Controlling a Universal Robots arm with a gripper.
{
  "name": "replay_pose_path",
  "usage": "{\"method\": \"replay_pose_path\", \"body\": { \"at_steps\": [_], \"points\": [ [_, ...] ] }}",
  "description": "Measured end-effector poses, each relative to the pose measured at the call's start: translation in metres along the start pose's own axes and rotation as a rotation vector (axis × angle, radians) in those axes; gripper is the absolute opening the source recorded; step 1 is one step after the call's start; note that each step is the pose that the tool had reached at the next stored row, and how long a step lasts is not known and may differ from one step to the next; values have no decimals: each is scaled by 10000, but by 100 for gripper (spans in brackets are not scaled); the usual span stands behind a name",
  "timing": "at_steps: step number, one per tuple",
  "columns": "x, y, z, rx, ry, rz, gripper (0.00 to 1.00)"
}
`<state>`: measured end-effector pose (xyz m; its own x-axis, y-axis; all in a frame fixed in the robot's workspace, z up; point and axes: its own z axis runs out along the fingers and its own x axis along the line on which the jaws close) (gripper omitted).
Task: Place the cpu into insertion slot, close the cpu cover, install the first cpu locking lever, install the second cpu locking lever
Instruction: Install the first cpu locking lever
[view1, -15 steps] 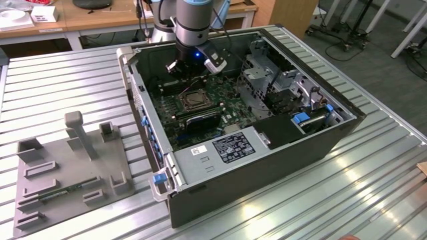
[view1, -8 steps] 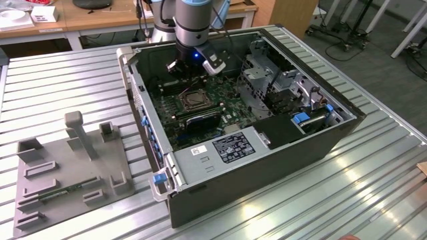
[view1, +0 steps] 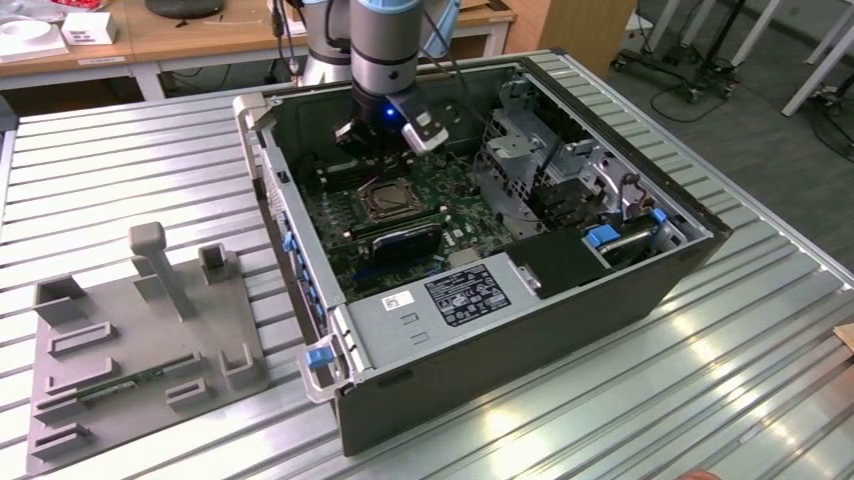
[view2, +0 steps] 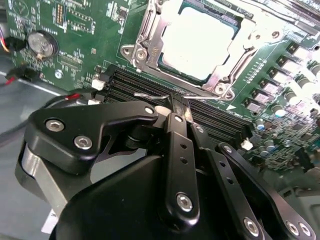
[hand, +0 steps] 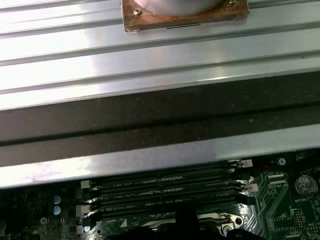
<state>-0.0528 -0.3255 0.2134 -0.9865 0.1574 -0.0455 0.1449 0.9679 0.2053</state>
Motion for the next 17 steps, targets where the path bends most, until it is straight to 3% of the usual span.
{"method": "replay_pose_path", "body": {
  "at_steps": [9,17],
  "points": [
    [2,-9,39,44,-196,933,10],
    [2,-15,68,74,-326,1555,10]
  ]
}}
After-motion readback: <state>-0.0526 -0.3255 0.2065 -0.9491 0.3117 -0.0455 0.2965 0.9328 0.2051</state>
